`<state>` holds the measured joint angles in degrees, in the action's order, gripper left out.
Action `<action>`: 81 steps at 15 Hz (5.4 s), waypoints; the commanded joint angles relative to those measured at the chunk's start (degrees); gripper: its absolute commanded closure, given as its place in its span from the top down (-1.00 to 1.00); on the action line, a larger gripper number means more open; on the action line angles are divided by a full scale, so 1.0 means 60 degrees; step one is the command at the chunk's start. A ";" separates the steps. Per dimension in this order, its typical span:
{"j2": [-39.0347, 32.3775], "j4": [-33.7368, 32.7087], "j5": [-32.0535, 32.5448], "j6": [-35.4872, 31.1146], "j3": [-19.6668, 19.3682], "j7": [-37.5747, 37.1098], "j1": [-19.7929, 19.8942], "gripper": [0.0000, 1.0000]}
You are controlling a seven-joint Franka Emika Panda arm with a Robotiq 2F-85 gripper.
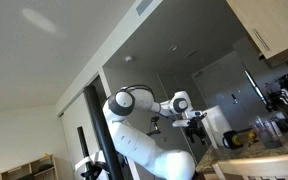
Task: Put the cup in the black bowl
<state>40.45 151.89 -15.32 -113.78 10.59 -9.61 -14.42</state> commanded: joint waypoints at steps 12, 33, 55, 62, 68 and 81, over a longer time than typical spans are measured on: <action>-0.0481 -0.0659 0.0160 0.0083 0.0028 0.0108 0.0261 1.00; -0.4129 -0.5069 0.2150 -0.1437 -0.0677 -0.3550 0.3174 1.00; -0.4534 -0.4827 0.3317 -0.2352 -0.1301 -0.5995 0.3502 1.00; -0.5352 -0.4966 0.3197 -0.1972 -0.1502 -0.6178 0.3302 1.00; -0.5727 -0.5046 0.3186 -0.1781 -0.1557 -0.6263 0.3339 1.00; -0.5912 -0.4950 0.2990 -0.1829 -0.1743 -0.6114 0.3266 1.00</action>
<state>5.48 122.13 3.60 -125.40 1.23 -46.85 5.83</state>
